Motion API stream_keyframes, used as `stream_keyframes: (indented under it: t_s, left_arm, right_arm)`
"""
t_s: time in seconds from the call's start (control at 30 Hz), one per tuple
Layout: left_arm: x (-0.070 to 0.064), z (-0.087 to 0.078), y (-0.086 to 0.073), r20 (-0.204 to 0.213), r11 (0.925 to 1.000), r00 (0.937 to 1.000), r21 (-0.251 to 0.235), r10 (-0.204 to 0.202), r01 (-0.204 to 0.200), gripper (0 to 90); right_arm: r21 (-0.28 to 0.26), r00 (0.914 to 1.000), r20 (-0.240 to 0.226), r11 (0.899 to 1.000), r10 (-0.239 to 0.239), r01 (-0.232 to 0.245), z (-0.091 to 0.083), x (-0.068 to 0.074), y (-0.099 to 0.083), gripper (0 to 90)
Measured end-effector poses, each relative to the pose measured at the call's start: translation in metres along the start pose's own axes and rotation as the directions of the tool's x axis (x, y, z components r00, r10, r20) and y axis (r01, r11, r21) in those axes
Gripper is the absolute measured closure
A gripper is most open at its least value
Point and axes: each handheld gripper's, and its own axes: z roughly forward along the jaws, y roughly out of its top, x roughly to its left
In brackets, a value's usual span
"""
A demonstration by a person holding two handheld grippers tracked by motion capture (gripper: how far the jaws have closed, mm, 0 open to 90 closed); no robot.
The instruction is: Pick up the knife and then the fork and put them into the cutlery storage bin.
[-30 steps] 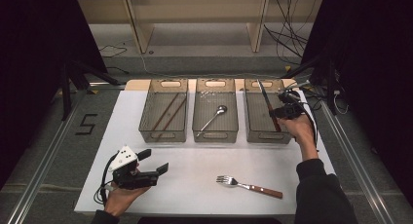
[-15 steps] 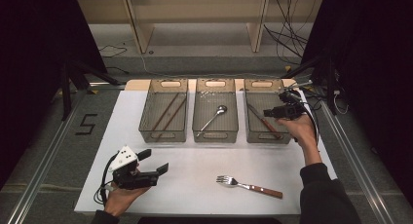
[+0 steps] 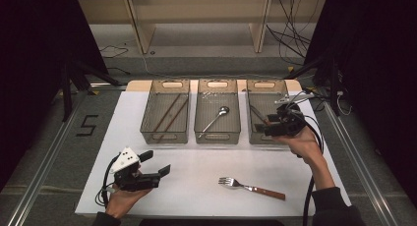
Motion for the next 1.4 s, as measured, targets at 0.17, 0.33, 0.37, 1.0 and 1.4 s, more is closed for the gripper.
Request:
stream_keyframes:
  t_s: [0.17,0.33,0.37,1.0,1.4]
  left_arm:
    - [0.0,0.0,0.0,0.001,1.0,1.0,0.0,-0.003,0.003,16.1]
    - [0.001,0.0,0.0,0.001,1.0,1.0,0.001,-0.002,0.002,16.1]
    - [0.001,0.0,0.0,0.0,1.0,1.0,0.001,-0.002,0.002,16.1]
    - [0.0,-0.001,0.0,0.001,1.0,1.0,-0.004,0.001,-0.001,16.1]
    - [0.0,-0.001,0.0,0.003,1.0,1.0,-0.005,0.001,-0.001,16.0]
  right_arm:
    - [0.01,0.9993,-0.02,0.999,-0.031,0.031,-0.001,0.013,-0.006,31.0]
    - [0.016,0.9979,-0.034,0.998,-0.055,0.056,-0.003,0.022,-0.011,30.6]
    - [0.018,0.9973,-0.038,0.998,-0.063,0.063,-0.003,0.023,-0.012,30.6]
    - [0.095,0.9864,-0.093,0.985,-0.136,0.145,-0.002,0.05,-0.038,28.4]
    - [0.247,0.9637,-0.153,0.936,-0.219,0.252,0.005,0.067,-0.059,26.9]
